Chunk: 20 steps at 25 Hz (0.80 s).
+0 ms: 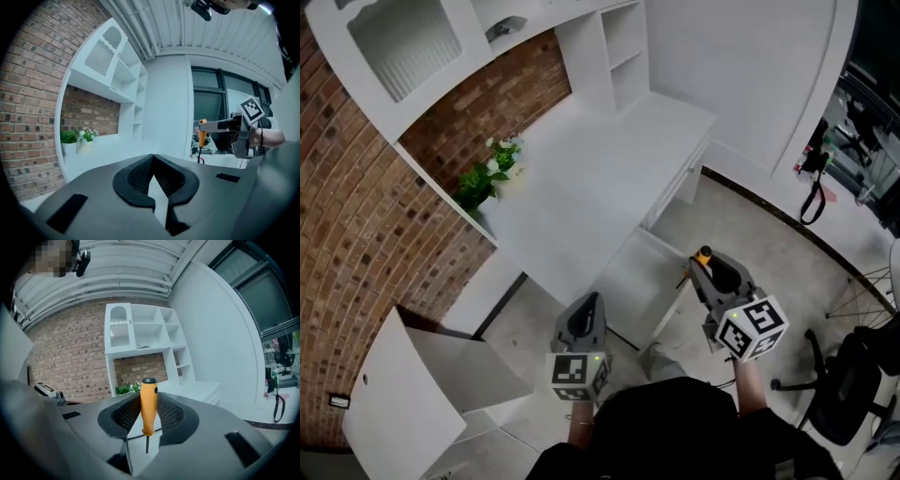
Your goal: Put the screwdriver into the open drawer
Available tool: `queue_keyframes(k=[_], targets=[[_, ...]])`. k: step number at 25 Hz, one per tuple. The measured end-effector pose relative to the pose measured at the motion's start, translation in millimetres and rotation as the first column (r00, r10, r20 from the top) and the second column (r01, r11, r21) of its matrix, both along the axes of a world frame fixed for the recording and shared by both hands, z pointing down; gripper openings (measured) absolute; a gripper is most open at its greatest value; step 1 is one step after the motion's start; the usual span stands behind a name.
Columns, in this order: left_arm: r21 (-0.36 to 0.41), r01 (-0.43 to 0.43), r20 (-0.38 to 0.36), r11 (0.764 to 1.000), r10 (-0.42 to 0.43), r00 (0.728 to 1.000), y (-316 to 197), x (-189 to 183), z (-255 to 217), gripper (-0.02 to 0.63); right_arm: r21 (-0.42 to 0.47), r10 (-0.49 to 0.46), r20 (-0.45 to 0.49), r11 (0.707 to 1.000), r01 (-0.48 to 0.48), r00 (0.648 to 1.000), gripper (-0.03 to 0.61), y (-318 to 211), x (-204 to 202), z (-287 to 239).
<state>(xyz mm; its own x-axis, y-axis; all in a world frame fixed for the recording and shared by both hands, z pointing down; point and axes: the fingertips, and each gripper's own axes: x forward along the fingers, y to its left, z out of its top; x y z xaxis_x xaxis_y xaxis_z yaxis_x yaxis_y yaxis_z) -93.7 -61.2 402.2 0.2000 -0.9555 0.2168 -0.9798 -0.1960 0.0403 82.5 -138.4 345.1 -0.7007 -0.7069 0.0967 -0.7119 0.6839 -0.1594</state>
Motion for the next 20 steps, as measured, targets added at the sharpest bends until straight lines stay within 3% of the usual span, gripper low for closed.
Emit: queue_keyframes(k=[13,20], targets=[[-0.093,0.077,-0.041,0.993,-0.081,0.996,-53.2,17.6,46.5,0.008,-0.112,-0.107,-0.030,0.988,0.103,0.994,0.115,-79.9,-8.3,51.4],[-0.220,0.045,-0.050,0.974,-0.058,0.997,-64.7,18.3,96.9,0.009,-0.248,-0.153,-0.070,0.960,0.132,0.986,0.115,-101.2,-38.3,110.8]])
